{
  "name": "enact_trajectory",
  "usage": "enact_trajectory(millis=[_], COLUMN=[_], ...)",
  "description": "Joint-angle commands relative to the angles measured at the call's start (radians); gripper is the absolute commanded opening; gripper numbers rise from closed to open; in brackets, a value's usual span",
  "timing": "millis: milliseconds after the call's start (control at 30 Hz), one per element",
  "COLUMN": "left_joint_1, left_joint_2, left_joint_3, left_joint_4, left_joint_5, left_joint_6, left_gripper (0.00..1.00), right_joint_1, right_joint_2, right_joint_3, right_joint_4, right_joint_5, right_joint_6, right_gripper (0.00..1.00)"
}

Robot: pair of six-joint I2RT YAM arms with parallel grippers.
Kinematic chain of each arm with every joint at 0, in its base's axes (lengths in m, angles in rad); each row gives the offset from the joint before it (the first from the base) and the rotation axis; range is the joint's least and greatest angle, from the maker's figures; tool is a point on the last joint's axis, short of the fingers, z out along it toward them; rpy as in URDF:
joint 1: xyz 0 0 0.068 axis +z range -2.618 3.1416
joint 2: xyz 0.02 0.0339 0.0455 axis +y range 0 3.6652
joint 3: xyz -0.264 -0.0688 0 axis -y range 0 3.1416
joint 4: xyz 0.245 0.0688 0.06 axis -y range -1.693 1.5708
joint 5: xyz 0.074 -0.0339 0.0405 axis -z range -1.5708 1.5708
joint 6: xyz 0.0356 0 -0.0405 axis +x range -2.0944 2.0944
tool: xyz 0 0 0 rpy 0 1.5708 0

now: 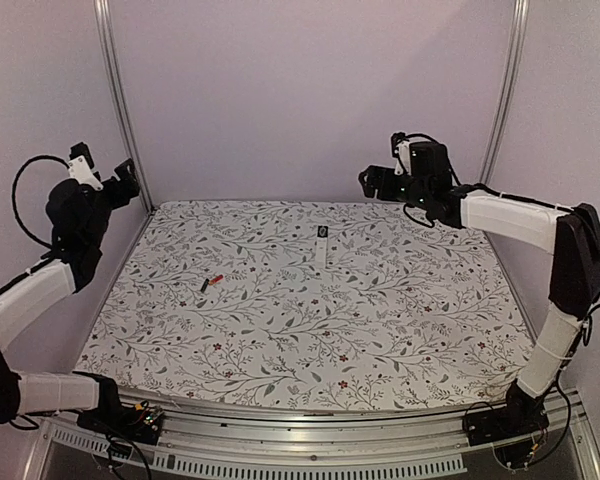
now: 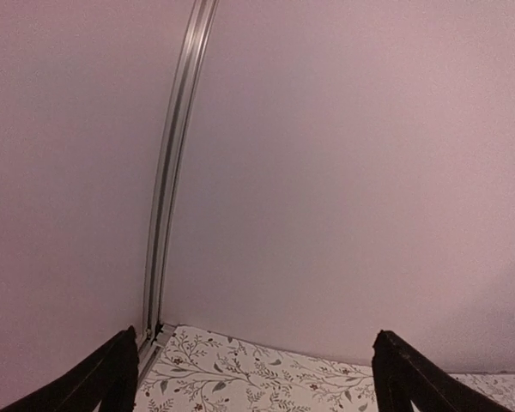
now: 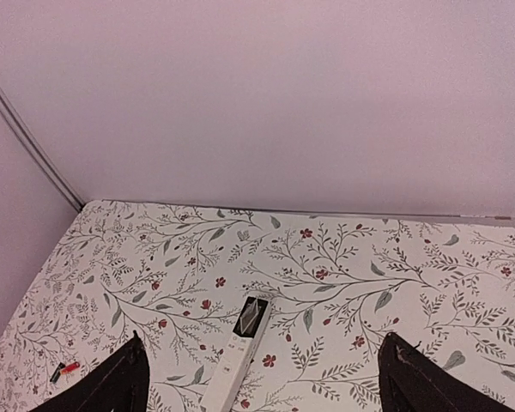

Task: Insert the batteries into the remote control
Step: Pick up the remote control from the center of the board.

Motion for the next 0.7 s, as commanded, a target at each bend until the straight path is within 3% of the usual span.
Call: enact_trajectory(millis=[0,133,333,567,667], left_joint_1=[-0.034,-0.049,-0.060,-0.060,-0.060], left_joint_2=[-0.007,-0.035,-0.062,-0.066,-0.065], left_joint_3=[0.098,0.078,-0.019,-0.021,-0.022], left_joint_4=[-0.385,-0.392,-0.346,-0.341,-0.340], left_joint_5=[0.153,0.252,0.247,0.288,0.289], left_joint_6=[-0.063,-0.042,-0.008,-0.005,-0.007], left_gripper=[0.94,0.92,0.92,0.93,0.92], right_joint_1=[0.120,0.188,0.242,0.255,0.257], right_joint_2=[0.214,0.465,0.730,0.870,0.883], right_joint_3=[0.204,0.482,0.769,0.856,0.852], right_joint_4=[-0.347,-0.514,-0.642,-0.689,-0.699], right_joint_5=[0.171,0.219,0.255,0.284,0.268], right_joint_6=[0.043,0.031,0.014,0.033,0.027], right_gripper=[0.91,0.89,0.87,0.86,0.76])
